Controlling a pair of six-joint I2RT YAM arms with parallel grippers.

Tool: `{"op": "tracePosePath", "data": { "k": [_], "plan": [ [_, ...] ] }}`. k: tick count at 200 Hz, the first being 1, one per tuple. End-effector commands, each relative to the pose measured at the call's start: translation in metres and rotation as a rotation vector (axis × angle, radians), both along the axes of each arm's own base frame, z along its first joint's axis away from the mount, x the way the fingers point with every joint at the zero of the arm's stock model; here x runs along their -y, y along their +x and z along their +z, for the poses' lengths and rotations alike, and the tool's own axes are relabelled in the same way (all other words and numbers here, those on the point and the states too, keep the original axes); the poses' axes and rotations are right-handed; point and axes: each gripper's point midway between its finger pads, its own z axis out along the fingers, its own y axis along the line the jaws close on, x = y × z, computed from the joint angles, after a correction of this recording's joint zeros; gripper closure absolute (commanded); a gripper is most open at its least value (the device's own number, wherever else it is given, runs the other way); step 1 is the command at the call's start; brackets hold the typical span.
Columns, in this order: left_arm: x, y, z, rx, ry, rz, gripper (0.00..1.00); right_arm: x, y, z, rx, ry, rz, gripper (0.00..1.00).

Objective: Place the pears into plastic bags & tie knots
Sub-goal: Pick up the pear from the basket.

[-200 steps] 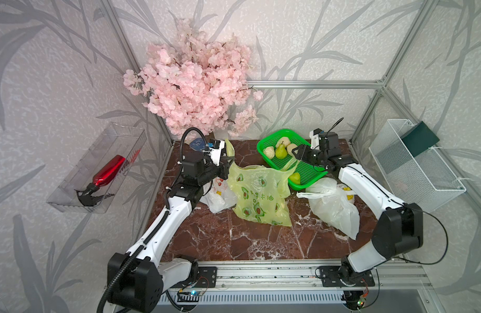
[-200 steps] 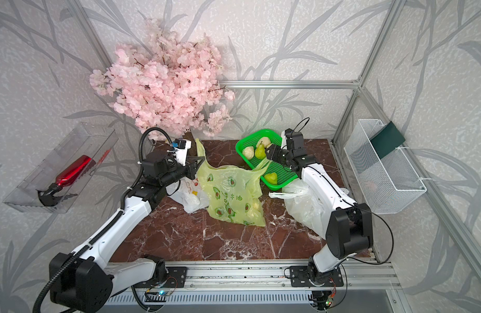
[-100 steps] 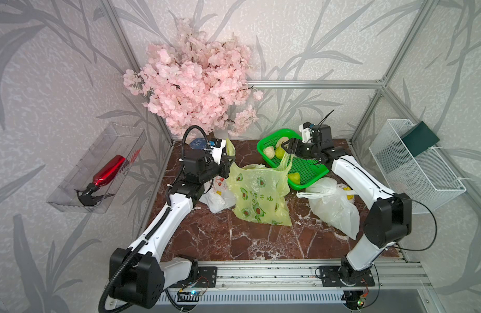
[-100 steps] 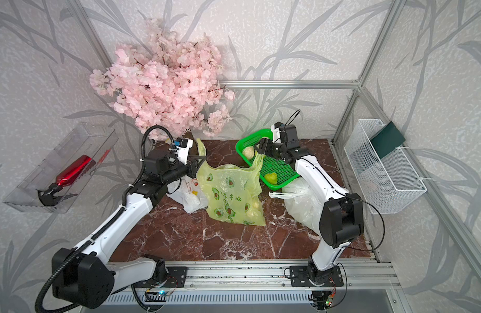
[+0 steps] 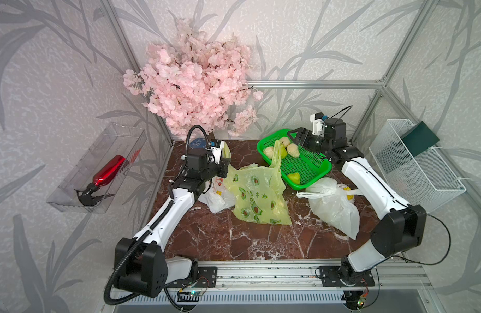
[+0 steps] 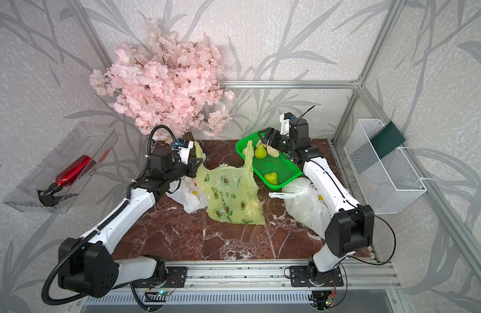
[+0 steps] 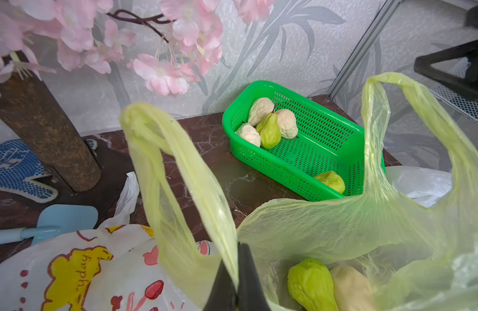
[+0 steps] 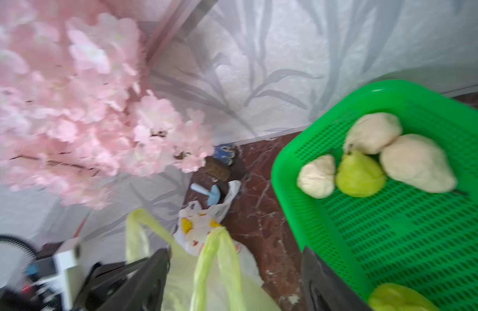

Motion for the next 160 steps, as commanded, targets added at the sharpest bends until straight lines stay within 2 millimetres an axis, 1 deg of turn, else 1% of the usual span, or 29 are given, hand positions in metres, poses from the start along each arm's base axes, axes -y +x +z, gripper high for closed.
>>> {"op": "tracePosePath", "data": {
  "k": [1,14,25,39,63,69,85,96,112,132,144,160],
  "plan": [
    [0.008,-0.010,0.042,0.115,-0.061,-0.055,1.00,0.048,0.025,-0.073,-0.136,-0.311,-0.168,0.29],
    [0.014,-0.014,0.057,0.147,-0.109,-0.086,1.00,0.056,0.043,-0.096,-0.169,-0.417,-0.173,0.29],
    [0.018,-0.017,0.070,0.172,-0.147,-0.111,1.00,0.060,0.059,-0.110,-0.179,-0.480,-0.178,0.28],
    [0.025,-0.021,0.085,0.206,-0.185,-0.149,1.00,0.060,0.078,-0.127,-0.181,-0.526,-0.172,0.27],
    [0.035,-0.028,0.102,0.258,-0.194,-0.214,1.00,0.054,0.107,-0.148,-0.171,-0.558,-0.154,0.23],
    [0.038,-0.031,0.107,0.274,-0.194,-0.235,1.00,0.052,0.113,-0.153,-0.173,-0.559,-0.148,0.22],
    [0.041,-0.037,0.116,0.302,-0.193,-0.267,1.00,0.046,0.124,-0.173,-0.204,-0.564,-0.123,0.22],
    [0.041,-0.037,0.115,0.299,-0.179,-0.271,1.00,0.042,0.131,-0.186,-0.224,-0.579,-0.114,0.21],
    [0.040,-0.038,0.108,0.286,-0.158,-0.271,1.00,0.043,0.139,-0.204,-0.256,-0.600,-0.124,0.20],
    [0.041,-0.042,0.104,0.279,-0.158,-0.281,1.00,0.042,0.149,-0.223,-0.280,-0.607,-0.129,0.20],
    [0.042,-0.042,0.102,0.277,-0.160,-0.285,1.00,0.043,0.155,-0.234,-0.299,-0.617,-0.140,0.20],
    [0.041,-0.043,0.100,0.271,-0.153,-0.285,1.00,0.043,0.160,-0.243,-0.314,-0.632,-0.138,0.22]
  ]
}}
